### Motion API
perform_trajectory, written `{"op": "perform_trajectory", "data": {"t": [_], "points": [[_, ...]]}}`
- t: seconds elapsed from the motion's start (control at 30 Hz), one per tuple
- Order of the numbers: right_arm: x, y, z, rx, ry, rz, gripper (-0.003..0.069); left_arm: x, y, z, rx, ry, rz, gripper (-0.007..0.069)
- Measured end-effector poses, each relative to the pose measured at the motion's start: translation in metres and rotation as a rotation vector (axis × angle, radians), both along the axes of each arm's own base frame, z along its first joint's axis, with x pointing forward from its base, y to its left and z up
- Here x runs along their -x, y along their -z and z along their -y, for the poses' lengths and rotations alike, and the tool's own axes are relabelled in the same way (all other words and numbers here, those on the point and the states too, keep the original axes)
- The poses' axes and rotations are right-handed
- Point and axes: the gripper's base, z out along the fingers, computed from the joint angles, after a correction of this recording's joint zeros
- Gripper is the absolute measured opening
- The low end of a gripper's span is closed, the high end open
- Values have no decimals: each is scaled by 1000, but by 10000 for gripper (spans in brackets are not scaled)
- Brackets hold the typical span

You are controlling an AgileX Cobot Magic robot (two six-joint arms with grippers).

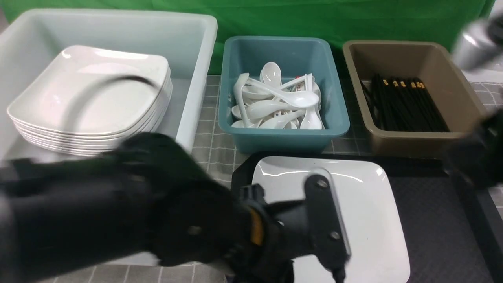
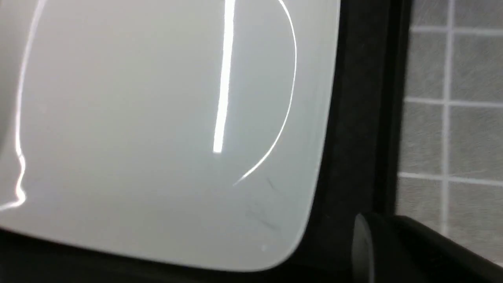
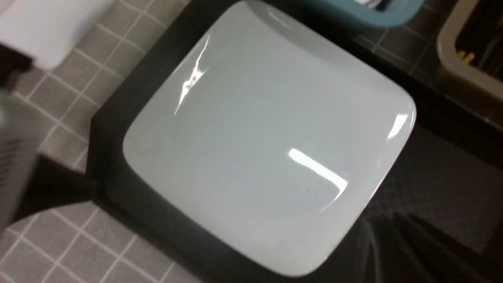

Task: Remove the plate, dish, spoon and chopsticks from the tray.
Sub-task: Use the left arm to grab a plate from the dinner plate

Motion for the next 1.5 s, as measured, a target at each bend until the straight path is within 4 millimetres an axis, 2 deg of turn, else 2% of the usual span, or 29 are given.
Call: {"op": "perform_trajectory", "data": {"t": [0.03,0.1,0.13,0.17,0.3,0.43,0.67,1.07,1.17,1.27,1.33,1.5], "points": [[23,6,11,-18,11,17,70,-7,13,8,-52,33,11,116],[37,9,18,-34,19,36,70,-12,23,12,-91,50,16,161],[52,15,25,-47,24,55,70,-15,32,13,-136,77,29,229],[52,17,25,-45,24,50,70,-16,34,14,-140,81,30,237],[79,25,38,-80,37,94,71,-20,48,17,-203,162,52,395],[92,29,45,-98,41,120,71,-25,60,22,-226,217,88,456],[98,31,48,-91,40,106,82,-32,86,27,-287,271,110,426],[99,32,48,-87,39,95,102,-37,94,34,-283,285,124,392],[99,32,48,-88,39,94,105,-37,96,34,-291,287,118,361],[99,32,48,-88,40,94,108,-36,97,35,-287,282,117,254],[99,32,48,-89,39,94,111,-37,97,37,-277,296,143,209],[99,32,48,-92,39,95,120,-36,93,38,-261,293,149,207]]}}
